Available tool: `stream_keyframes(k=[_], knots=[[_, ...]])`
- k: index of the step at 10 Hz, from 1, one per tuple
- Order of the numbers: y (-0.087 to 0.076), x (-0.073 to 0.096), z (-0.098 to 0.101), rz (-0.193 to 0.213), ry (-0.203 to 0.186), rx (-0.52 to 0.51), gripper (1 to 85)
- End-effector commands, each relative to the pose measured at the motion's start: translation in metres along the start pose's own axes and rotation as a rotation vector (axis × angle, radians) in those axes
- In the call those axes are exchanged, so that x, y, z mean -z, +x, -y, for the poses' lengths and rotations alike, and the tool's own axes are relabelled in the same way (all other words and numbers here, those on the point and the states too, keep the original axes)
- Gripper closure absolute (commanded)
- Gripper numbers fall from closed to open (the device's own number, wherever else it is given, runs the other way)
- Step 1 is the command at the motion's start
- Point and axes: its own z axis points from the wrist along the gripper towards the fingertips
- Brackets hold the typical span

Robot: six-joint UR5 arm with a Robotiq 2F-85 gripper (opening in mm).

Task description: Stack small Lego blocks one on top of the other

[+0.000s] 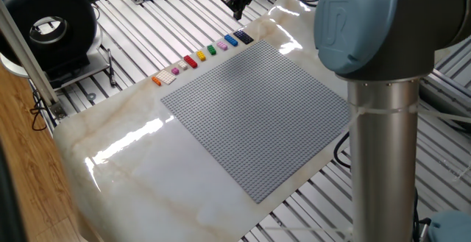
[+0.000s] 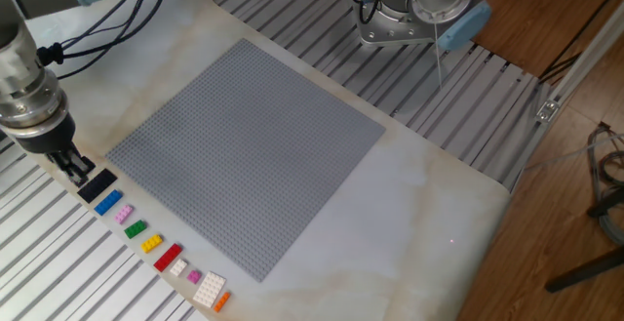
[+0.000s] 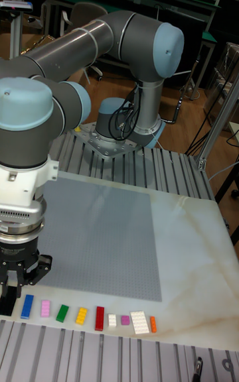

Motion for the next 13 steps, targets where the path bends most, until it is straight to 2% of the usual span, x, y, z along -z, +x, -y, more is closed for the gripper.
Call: stream_keyframes(k=[1, 4, 7, 10, 13], knots=[[-0.001, -0.007, 0.005, 0.010, -0.008, 0.043, 53.0], [0.007, -0.009, 0.011, 0.009, 0.001, 0.046, 52.7], [0.016, -0.015, 0.009, 0.005, -0.018, 0.053, 47.0], [0.020, -0.023, 0.010, 0.006, -0.025, 0.059, 46.0], [0.024, -0.028, 0.009, 0.003, -0.038, 0.012, 46.0]])
